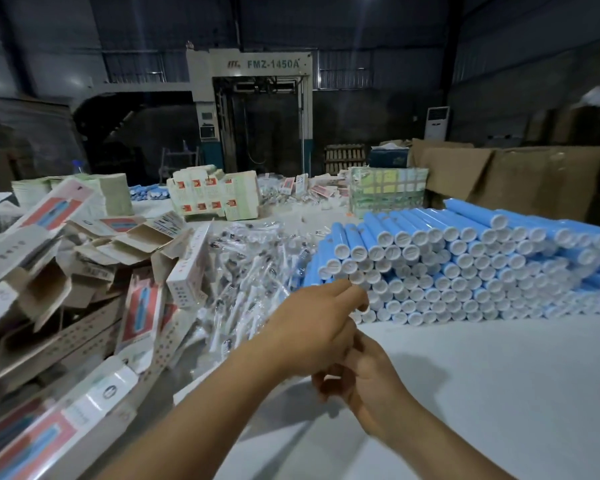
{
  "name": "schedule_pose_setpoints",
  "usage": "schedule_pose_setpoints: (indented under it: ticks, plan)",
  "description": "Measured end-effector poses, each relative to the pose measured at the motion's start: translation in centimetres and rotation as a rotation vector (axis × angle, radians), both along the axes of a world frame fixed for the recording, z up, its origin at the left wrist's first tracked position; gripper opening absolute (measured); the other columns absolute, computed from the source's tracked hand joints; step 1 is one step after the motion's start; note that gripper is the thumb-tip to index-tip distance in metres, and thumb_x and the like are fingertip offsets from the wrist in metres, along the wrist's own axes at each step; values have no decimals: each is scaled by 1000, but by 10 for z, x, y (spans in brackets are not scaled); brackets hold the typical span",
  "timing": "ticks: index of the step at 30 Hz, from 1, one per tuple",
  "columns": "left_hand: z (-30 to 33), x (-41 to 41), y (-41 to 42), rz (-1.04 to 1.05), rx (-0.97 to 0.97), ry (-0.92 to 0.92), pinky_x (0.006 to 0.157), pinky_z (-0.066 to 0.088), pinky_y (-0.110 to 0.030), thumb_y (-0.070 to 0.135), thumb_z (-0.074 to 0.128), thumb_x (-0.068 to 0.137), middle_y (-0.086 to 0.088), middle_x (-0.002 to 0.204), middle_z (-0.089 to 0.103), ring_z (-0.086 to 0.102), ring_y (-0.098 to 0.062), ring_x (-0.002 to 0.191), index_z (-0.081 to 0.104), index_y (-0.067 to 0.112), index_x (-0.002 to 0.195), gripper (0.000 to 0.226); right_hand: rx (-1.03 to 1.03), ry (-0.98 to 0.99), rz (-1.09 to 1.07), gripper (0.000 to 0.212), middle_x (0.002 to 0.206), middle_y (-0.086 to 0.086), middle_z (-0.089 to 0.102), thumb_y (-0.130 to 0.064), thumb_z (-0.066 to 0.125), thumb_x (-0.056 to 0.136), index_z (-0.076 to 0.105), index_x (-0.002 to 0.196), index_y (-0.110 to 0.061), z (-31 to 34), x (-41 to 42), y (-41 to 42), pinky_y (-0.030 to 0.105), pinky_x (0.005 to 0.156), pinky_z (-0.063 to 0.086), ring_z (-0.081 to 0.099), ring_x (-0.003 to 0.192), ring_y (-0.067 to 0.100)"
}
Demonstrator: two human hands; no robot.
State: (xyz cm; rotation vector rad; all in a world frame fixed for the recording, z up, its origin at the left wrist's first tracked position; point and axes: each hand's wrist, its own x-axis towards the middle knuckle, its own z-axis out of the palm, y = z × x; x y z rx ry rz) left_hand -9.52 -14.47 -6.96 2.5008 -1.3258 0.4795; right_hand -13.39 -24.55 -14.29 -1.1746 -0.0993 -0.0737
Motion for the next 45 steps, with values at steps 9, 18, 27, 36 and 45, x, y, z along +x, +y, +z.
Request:
schedule_pose_setpoints:
  ticks: [9, 18, 27, 36, 45]
  plan:
    - [-50, -1, 29, 431, 114, 58, 113, 15, -40, 84, 23, 71, 10, 153, 21, 21, -16, 138, -2, 24, 152, 103, 59, 179, -301, 19, 60, 15, 61, -4, 49, 86, 68, 82, -4, 0, 4, -14, 29, 40, 41, 51, 43, 20]
    - [-81, 1, 38, 452, 91, -33, 96, 25, -36, 65, 40, 87, 11, 143, 31, 32, -20, 128, 6, 29, 147, 78, -693, -32, -757, 16, 81, -10, 60, -24, 60, 88, 62, 103, -25, 53, 8, -40, 21, 58, 43, 56, 67, 2]
    - [-80, -4, 34, 395, 157, 26, 102, 29, -47, 62, 49, 86, 2, 140, 38, 39, -25, 125, 17, 21, 150, 82, -1829, 172, -727, 29, 120, 12, 55, -18, 46, 91, 53, 118, -11, 170, 142, -61, 34, 71, 43, 56, 101, 32]
    - [-78, -5, 32, 354, 154, -11, 48, 55, -37, 65, 84, 14, 4, 70, 67, 64, -19, 56, 78, 15, 86, 88, -2238, 466, -426, 13, 97, 7, 51, -16, 48, 87, 49, 99, -12, 162, 193, -62, 35, 61, 40, 51, 85, 25]
    - [-81, -8, 34, 372, 40, 45, 95, 36, -43, 61, 52, 82, 6, 129, 48, 48, -24, 113, 29, 22, 144, 76, -1684, 18, -709, 46, 87, 8, 52, -19, 57, 83, 41, 125, -11, 189, 139, -65, 28, 47, 34, 53, 69, 24]
